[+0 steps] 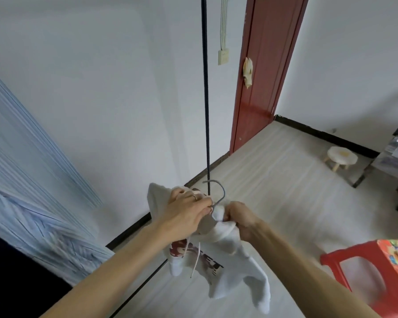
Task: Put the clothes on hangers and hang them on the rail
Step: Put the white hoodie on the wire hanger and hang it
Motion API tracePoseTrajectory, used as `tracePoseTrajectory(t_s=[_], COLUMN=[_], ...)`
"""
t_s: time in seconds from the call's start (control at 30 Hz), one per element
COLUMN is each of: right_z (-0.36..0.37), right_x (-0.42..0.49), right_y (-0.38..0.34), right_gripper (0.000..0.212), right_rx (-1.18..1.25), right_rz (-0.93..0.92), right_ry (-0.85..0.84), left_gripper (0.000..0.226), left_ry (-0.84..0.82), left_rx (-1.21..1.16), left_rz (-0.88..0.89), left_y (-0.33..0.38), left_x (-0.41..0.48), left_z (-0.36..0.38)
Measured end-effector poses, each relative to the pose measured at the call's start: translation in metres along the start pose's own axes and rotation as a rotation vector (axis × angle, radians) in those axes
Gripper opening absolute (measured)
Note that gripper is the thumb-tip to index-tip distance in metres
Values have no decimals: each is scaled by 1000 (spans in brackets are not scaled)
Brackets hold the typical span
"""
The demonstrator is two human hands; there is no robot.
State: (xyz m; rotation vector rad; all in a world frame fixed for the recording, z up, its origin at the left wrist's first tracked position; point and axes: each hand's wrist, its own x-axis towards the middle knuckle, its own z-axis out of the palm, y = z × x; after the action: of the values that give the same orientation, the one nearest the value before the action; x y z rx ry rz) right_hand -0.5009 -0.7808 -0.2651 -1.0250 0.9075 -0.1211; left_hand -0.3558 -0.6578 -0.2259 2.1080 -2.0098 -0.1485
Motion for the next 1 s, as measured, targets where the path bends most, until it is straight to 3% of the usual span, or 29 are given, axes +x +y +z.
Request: tracePoseTrajectory(t_s=[0.1, 0.23, 0.3, 0.4, 0.53, 0.57, 0.63, 0.7, 0.8, 1.0], right_z=[6, 23, 30, 6, -22, -20, -13, -6, -5, 14], right_x=[0, -13, -11, -7, -2, -2, -3, -11, -24, -16], right_y=[-26, -63, -79, -94, -75, -67, -51, -39, -24, -13], right_gripper=[34, 54, 60, 52, 23, 28, 57, 76, 72, 47], right_rx=[307, 454, 348, 201, -199, -408, -818, -1058, -1083, -1177], right_rz=[-123, -138, -170, -282, -164, -117, -93, -160, -256, -667], right_ry=[70, -121, -53, 153, 119, 110, 122, 173, 251, 454], left_gripper=[20, 31, 25, 15, 22, 22, 22, 22, 22, 20], left_ry=[-87, -163, -53, 110, 74, 52, 27, 25, 51, 33], left_rx=[56, 229, 194, 30, -16, -33, -75, -205, -380, -327], left_rz=[-94, -13, 3, -75, -52, -46, -63, -125, -217, -207], left_y=[-28, -21, -12, -24, -23, -20, -19, -26, -36, -36], left_x=[-14, -15, -9, -8, -13, -13, -10, -5, 3, 24], left_z=[9, 26, 27, 5, -8, -6, -4, -4, -16, -45])
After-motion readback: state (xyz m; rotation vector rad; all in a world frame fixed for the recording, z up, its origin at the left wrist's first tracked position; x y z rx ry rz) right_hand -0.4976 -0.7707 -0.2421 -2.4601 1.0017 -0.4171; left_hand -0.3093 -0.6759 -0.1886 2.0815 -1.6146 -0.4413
